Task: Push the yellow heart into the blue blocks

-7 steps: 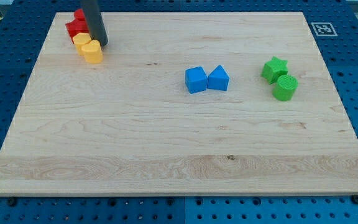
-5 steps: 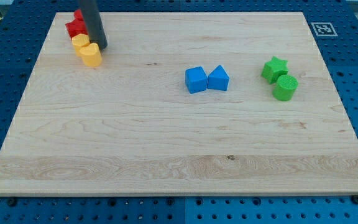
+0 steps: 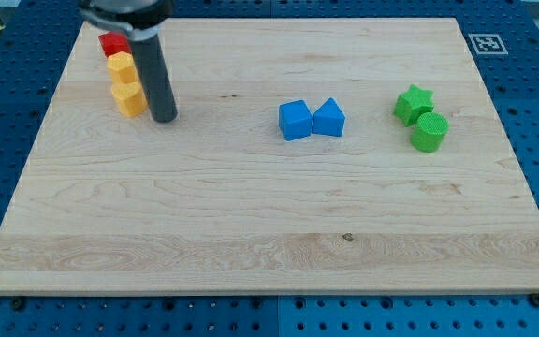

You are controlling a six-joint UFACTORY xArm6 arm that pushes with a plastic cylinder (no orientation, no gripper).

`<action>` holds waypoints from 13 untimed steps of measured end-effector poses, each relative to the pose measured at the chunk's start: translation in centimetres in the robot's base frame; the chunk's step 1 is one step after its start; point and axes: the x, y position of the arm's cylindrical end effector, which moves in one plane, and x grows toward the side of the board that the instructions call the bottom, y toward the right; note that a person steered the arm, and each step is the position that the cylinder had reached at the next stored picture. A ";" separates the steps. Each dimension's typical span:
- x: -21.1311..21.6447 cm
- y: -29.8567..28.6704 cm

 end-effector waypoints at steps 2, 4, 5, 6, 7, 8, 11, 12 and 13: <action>-0.1 -7.7; -1.8 -10.2; -1.8 -10.1; -1.8 -7.5; -1.8 -6.1; -1.8 -3.2; -4.9 -7.7; -5.1 -4.9; -3.8 -0.7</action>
